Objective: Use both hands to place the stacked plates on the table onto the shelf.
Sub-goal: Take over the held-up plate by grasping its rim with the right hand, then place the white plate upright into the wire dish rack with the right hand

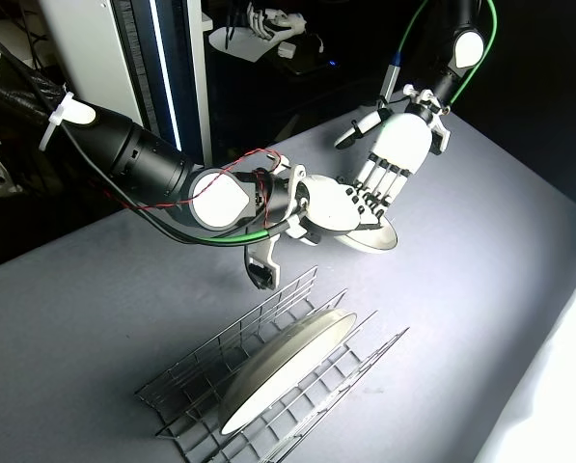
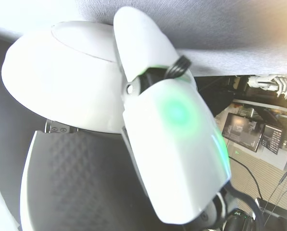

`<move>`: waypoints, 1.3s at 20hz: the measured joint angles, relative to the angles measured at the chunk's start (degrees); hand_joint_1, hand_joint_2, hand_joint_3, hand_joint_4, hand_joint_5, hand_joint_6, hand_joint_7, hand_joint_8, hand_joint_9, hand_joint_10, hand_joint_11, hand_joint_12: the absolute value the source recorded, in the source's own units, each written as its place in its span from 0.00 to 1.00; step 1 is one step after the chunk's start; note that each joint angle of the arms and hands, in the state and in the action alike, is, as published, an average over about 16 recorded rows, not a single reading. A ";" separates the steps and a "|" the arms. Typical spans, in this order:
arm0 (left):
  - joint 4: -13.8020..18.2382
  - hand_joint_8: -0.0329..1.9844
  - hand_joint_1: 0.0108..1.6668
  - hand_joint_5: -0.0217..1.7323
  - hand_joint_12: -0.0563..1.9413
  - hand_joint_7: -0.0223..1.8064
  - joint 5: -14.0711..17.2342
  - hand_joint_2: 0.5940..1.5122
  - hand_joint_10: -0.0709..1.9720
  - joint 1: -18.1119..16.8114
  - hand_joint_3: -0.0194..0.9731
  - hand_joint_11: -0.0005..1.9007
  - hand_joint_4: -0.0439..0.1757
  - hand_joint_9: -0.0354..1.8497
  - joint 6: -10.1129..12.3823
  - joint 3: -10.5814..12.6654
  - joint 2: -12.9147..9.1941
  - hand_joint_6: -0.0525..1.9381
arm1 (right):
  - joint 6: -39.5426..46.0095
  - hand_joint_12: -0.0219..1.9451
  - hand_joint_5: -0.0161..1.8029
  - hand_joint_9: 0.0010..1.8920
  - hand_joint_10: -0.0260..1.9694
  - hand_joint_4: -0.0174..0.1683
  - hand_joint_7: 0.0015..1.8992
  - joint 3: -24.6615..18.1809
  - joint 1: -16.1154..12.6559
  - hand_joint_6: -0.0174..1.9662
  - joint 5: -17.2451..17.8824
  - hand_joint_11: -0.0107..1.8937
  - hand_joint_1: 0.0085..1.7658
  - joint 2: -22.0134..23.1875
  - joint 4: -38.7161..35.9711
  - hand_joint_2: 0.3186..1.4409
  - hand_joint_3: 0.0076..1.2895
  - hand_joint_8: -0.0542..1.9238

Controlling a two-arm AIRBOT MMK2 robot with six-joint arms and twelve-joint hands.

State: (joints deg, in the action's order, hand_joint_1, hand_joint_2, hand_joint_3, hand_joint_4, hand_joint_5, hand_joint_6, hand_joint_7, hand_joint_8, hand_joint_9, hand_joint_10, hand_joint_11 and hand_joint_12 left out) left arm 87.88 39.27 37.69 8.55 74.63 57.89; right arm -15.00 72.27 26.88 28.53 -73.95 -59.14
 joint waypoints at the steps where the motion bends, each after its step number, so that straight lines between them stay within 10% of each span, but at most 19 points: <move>1: 0.02 0.01 0.00 0.00 0.01 0.01 -0.01 0.56 0.03 -0.03 0.04 0.01 0.16 0.02 0.03 0.02 0.00 0.01 | -0.04 0.38 0.12 0.11 0.13 0.11 0.11 0.00 0.03 0.13 0.20 0.08 0.85 0.01 0.06 0.76 0.02 0.13; 11: 0.29 0.01 0.00 0.01 0.02 0.01 -0.50 0.56 0.03 -3.06 0.04 0.01 0.19 0.03 0.48 0.19 -1.42 0.02 | -0.33 0.85 0.35 0.34 0.49 0.12 0.34 -0.09 0.05 0.48 3.17 0.35 0.84 0.18 0.80 0.63 0.00 0.40; 26: -0.48 0.01 0.00 0.02 0.03 0.02 4.32 0.55 0.04 -13.86 0.04 0.01 0.21 0.03 2.85 -1.11 -12.53 0.03 | -0.14 0.81 0.42 0.46 0.61 0.10 0.46 -4.61 -4.74 0.60 3.35 0.43 0.80 4.68 5.41 0.59 0.00 0.50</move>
State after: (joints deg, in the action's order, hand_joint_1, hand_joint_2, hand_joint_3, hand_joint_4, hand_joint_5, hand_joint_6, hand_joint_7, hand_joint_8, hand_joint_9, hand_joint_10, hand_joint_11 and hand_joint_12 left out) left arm 87.40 43.59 23.83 11.39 73.52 45.36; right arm -15.15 67.67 22.14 31.88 -69.27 -53.73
